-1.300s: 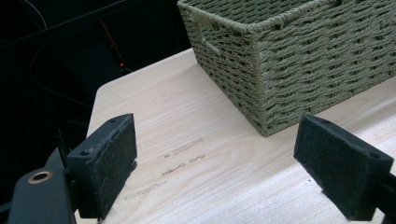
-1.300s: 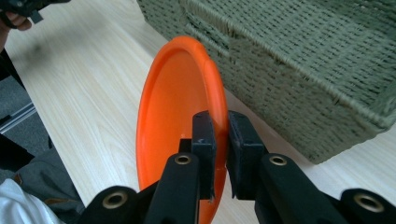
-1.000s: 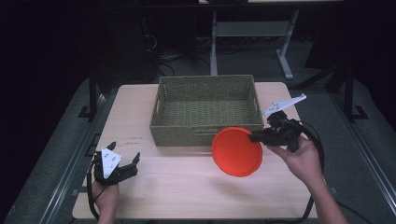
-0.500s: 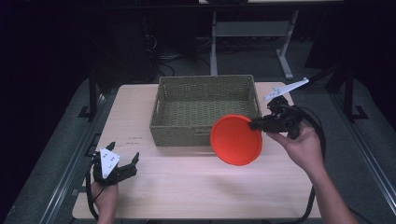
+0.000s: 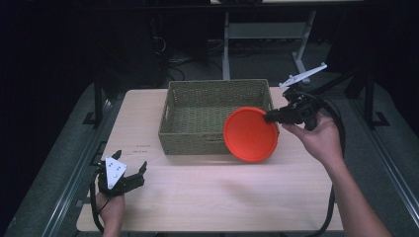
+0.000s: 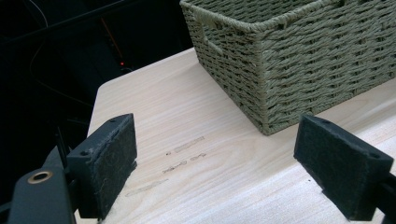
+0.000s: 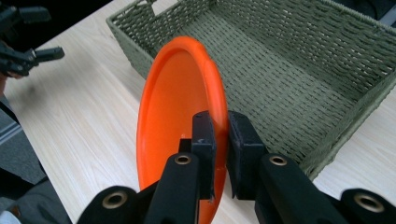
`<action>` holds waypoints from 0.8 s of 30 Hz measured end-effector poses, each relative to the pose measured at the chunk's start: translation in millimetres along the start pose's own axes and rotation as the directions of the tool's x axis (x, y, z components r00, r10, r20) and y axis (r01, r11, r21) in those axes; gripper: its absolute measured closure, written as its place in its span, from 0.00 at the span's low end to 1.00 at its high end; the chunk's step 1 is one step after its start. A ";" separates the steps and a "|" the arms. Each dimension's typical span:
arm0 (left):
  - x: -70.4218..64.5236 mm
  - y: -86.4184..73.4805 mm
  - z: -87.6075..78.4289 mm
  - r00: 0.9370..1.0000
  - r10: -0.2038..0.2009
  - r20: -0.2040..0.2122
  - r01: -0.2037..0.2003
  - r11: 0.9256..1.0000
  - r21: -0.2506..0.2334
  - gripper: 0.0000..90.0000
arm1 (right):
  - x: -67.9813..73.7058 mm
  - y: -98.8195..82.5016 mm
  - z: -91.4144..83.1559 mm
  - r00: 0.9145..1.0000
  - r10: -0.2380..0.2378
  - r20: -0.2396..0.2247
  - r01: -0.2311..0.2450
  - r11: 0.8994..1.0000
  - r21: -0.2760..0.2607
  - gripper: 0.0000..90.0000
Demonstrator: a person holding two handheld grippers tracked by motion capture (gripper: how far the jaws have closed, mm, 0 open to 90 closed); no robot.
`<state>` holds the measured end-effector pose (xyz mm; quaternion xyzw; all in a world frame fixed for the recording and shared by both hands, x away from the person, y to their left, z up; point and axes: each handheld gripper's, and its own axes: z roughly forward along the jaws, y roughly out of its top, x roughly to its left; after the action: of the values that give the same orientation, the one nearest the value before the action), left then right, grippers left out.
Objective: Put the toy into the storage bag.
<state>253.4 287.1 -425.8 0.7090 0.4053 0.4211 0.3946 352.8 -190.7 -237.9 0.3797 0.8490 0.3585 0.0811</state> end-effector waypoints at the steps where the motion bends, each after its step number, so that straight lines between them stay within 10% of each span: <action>1: 0.3 0.1 0.0 1.000 -0.001 -0.001 0.001 1.000 -0.001 0.14 | -1.8 2.7 0.0 1.000 0.004 -0.002 -0.004 1.000 0.003 0.91; 24: 1.6 -0.1 0.1 1.000 -0.016 0.006 0.016 1.000 -0.009 0.14 | -15.7 55.6 24.4 1.000 0.024 0.007 -0.024 0.999 0.030 0.91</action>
<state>254.0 288.6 -425.5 0.7052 0.4079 0.4175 0.4025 406.4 -163.0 -220.5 0.3922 0.8493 0.3456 0.0737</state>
